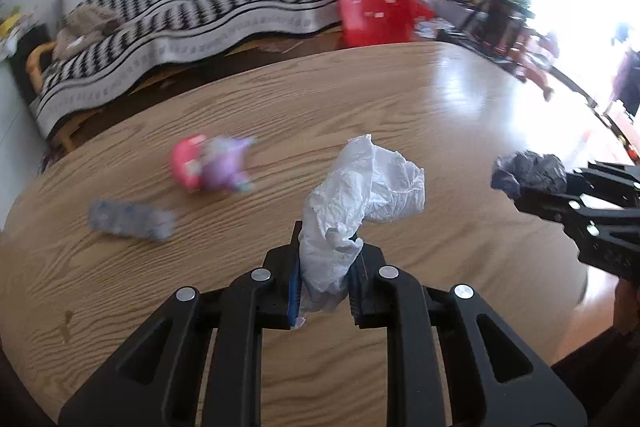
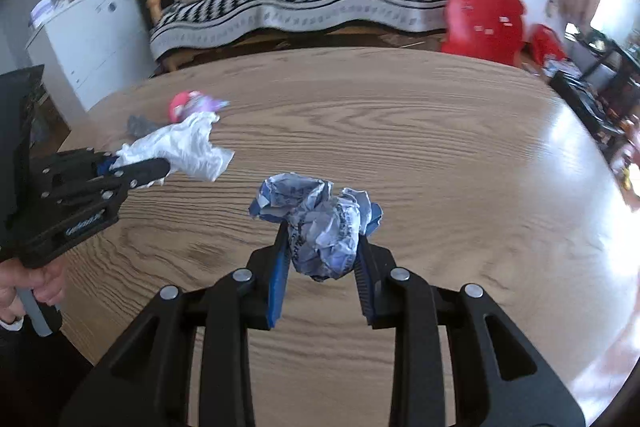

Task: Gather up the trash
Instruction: 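Carry the paper and tissue over the bin and open both grippers to drop them, then move both open grippers back over the table toward the remaining items, then grasp the pink-purple toy with the right gripper while the left grasps the clear blister pack, then carry the toy and blister pack over the black bin, then open the right gripper to drop the toy into the bin while the left keeps holding the blister pack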

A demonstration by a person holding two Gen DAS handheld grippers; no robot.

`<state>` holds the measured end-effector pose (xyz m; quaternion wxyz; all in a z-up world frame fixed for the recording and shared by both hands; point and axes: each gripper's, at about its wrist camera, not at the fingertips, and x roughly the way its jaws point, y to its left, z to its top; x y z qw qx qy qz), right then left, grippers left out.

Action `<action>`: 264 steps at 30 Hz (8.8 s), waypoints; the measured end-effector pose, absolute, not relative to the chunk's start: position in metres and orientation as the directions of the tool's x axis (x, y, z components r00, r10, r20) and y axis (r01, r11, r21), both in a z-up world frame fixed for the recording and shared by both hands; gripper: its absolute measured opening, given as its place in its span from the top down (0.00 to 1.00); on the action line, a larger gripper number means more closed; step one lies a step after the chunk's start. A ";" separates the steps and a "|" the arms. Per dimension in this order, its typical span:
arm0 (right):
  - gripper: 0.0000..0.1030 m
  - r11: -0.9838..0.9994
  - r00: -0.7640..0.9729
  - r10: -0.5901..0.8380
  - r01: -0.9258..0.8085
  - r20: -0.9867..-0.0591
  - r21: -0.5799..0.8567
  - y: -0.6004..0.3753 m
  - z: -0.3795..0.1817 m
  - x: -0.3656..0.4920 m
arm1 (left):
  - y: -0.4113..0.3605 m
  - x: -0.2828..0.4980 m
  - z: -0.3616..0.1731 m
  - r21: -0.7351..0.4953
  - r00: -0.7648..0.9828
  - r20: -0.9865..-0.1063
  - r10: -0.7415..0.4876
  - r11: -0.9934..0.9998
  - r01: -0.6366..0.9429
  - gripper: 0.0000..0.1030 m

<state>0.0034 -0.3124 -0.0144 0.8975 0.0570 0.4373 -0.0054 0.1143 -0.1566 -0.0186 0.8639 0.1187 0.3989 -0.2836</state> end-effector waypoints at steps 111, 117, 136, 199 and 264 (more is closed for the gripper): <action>0.26 0.950 0.686 -0.025 0.242 -0.727 0.196 -0.388 0.013 -0.045 | -0.153 0.103 -0.004 -0.094 0.529 -0.755 -0.387 0.863 0.497 0.10; 0.26 0.971 0.670 0.100 0.094 -0.735 0.217 -0.303 0.003 0.033 | -0.059 0.154 -0.010 -0.091 0.593 -0.774 -0.223 0.965 0.245 0.10; 0.26 0.978 0.576 0.192 -0.047 -0.794 0.202 -0.224 -0.031 0.123 | -0.017 0.242 -0.074 0.004 0.523 -0.852 -0.008 1.000 0.022 0.10; 0.63 0.904 0.655 -0.212 0.414 -0.726 0.109 -0.482 0.015 -0.178 | -0.300 0.023 0.018 -0.097 0.409 -0.728 -0.551 0.673 0.733 0.92; 0.26 0.600 0.435 -0.281 0.775 -0.856 0.197 -0.615 -0.046 -0.291 | -0.481 -0.130 -0.052 -0.149 0.023 -0.791 -0.612 0.229 0.962 0.19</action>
